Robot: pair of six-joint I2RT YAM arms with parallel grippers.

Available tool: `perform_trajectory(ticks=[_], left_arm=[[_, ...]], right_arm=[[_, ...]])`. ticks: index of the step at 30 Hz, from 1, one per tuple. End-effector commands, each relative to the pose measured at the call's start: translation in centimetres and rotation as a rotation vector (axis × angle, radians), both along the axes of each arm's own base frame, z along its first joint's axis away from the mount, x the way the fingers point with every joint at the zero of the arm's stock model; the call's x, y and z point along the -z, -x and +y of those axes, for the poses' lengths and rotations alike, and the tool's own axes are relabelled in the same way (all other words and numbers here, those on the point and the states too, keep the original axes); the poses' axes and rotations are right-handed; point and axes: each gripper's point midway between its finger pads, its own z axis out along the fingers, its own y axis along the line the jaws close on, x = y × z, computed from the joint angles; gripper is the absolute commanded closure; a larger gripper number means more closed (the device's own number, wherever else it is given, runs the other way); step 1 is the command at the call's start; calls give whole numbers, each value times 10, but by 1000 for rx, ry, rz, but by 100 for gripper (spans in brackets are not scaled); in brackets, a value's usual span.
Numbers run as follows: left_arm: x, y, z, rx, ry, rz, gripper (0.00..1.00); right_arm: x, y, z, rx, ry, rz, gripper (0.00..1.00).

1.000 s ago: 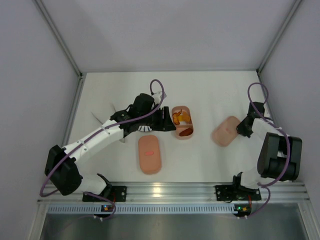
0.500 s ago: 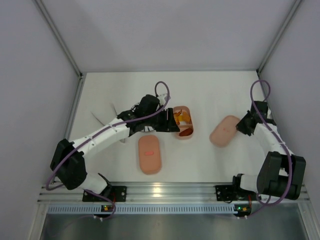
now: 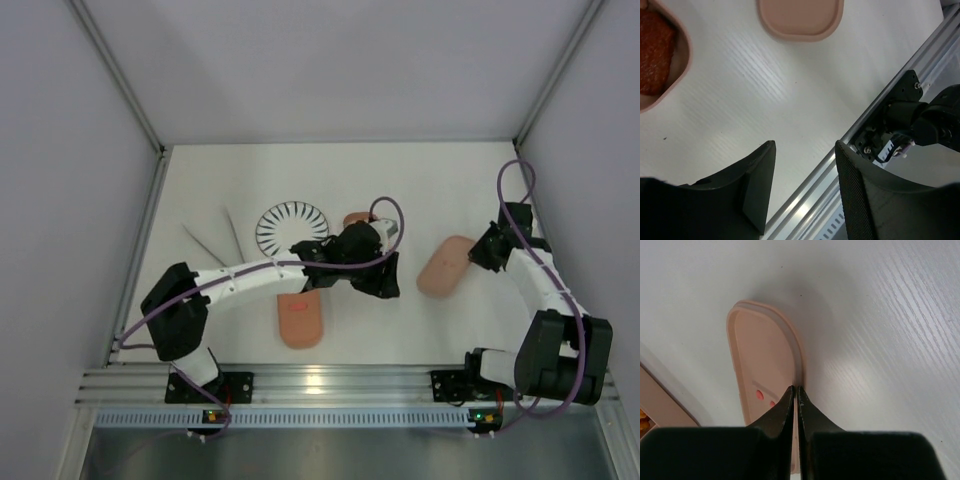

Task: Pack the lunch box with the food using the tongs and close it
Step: Pick up the box lid from the center of the board.

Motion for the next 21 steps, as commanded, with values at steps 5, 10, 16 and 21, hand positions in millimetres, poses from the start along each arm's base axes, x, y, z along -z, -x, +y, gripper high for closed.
perform_trajectory(ticks=[5, 10, 16, 21], left_arm=[[-21, -25, -69, -12, 26, -292, 37], [-2, -25, -109, 32, -4, -369, 30], [15, -25, -139, 62, -46, -436, 23], [29, -31, -147, 61, -89, -473, 22]], right_arm=[[-22, -9, 6, -20, 1, -45, 100], [-22, -9, 8, -24, -4, -32, 100], [-21, -8, 7, -24, 2, -18, 100], [-19, -8, 6, -25, 5, -10, 100]])
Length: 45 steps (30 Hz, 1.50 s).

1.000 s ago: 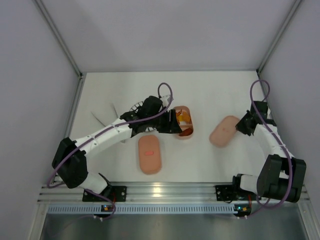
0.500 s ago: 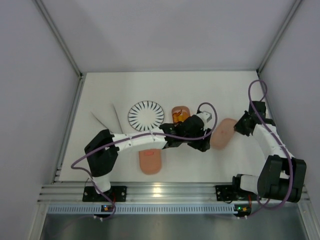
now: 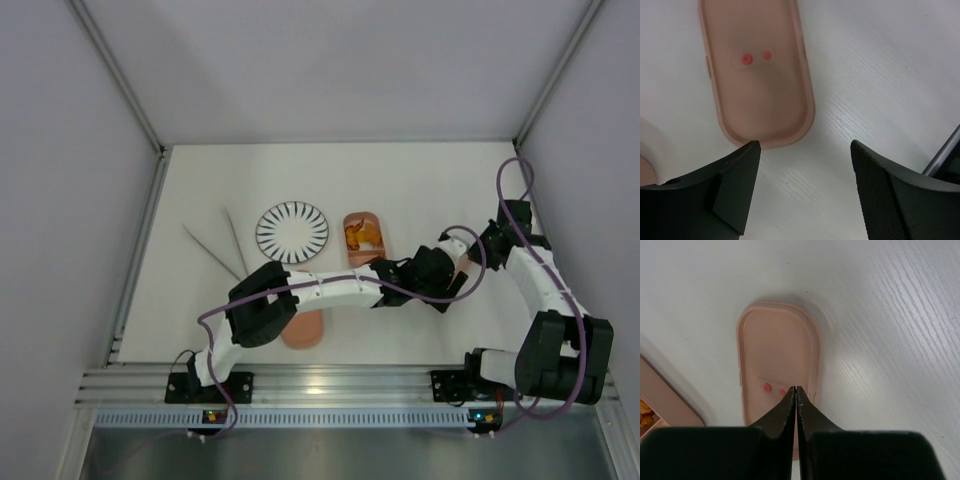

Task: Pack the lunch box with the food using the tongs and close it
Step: Pick up the box lid from the center of the board.

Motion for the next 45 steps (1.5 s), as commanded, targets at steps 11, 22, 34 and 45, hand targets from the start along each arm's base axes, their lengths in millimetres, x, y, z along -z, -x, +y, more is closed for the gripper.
perform_trajectory(ticks=[11, 22, 34, 45], left_arm=[[5, -21, -24, -25, -54, -163, 21], [41, -21, -17, -4, -170, -191, 27], [63, -13, -15, 43, -236, -192, 54], [74, 0, -15, 108, -273, -170, 82]], right_arm=[[-8, -8, 1, -11, 16, -3, 100], [-20, -12, -9, 40, 41, -19, 90], [-5, -11, -7, 48, 17, 5, 90], [-11, -13, -7, 46, 21, -5, 90]])
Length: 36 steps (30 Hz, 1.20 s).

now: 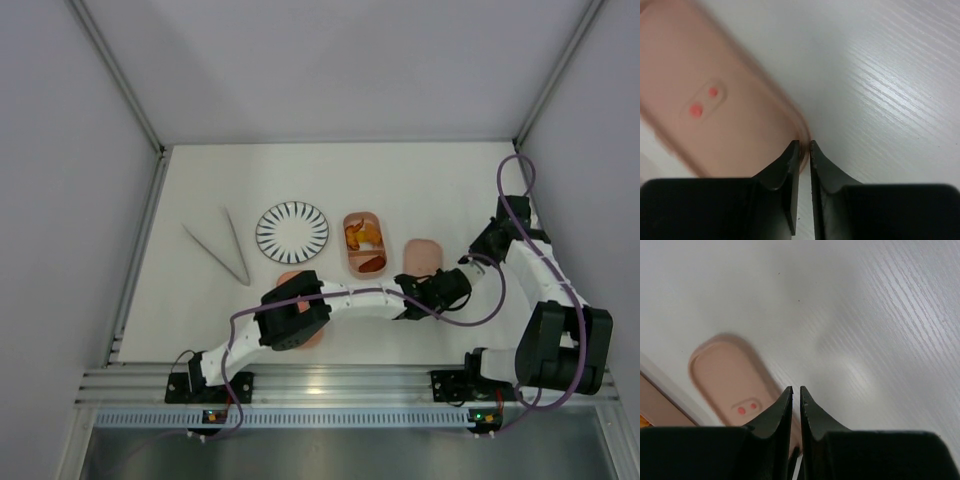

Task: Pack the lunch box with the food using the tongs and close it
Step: Pick up the box lid from the center of the board.

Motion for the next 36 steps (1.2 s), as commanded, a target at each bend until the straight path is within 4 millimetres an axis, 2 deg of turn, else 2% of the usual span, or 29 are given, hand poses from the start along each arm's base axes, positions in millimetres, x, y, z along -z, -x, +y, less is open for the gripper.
perform_trajectory(ticks=[1, 2, 4, 5, 9, 15, 17, 22, 25, 29, 34, 36], left_arm=[[1, 7, 1, 26, -30, 11, 85], [-6, 8, 0, 30, -20, 13, 91], [-13, 8, 0, 31, -9, 18, 96], [-23, 9, -2, 36, 9, 24, 100], [-44, 11, -5, 39, 68, 66, 100], [-77, 5, 0, 23, 129, 94, 100], [-89, 1, 3, 13, 147, 95, 100], [-110, -5, 14, -9, 189, 125, 100], [-139, -8, 22, -10, 257, 145, 100], [-161, -13, 29, -8, 323, 193, 100], [-172, -17, 37, -9, 335, 190, 100], [-173, -18, 37, -6, 339, 197, 100]], right_arm=[[-14, -7, 0, 1, 8, -36, 90], [-15, -7, 0, -1, 5, -38, 90], [-22, -9, 1, -3, 5, -57, 90], [-27, -10, 0, -3, 7, -66, 90], [-46, -14, -4, 0, 22, -95, 89], [-60, -15, -8, 5, 26, -118, 89], [-60, -14, -9, 1, 25, -116, 89], [-44, -10, -8, -9, 6, -94, 88], [-39, -10, -7, -12, 0, -100, 86], [-38, -14, 11, -80, -78, -127, 72], [-35, -19, 25, -122, -145, -139, 68], [-32, -18, 37, -149, -190, -137, 66]])
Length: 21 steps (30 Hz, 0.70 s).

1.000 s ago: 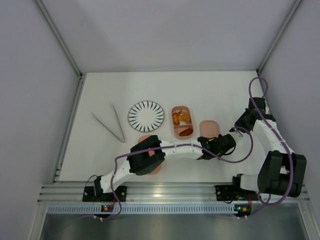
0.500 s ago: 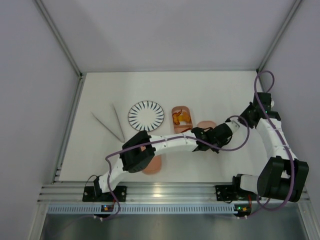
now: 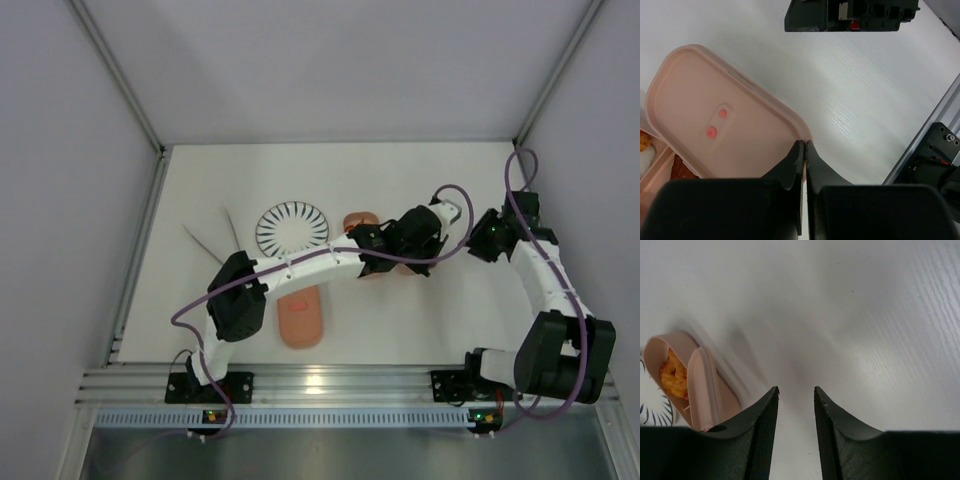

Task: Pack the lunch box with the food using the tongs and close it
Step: Pick up the box lid from the center of the board.

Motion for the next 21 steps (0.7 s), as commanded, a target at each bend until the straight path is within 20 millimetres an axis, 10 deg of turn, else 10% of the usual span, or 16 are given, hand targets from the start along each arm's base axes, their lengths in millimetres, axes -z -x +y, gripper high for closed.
perform_trajectory(ticks=[1, 21], left_arm=[[-29, 6, -2, 26, 72, -5, 100], [-14, 4, -11, 15, 76, 19, 100]], right_arm=[[-4, -10, 19, -52, -77, -57, 65], [-11, -25, 65, -48, -365, -99, 50]])
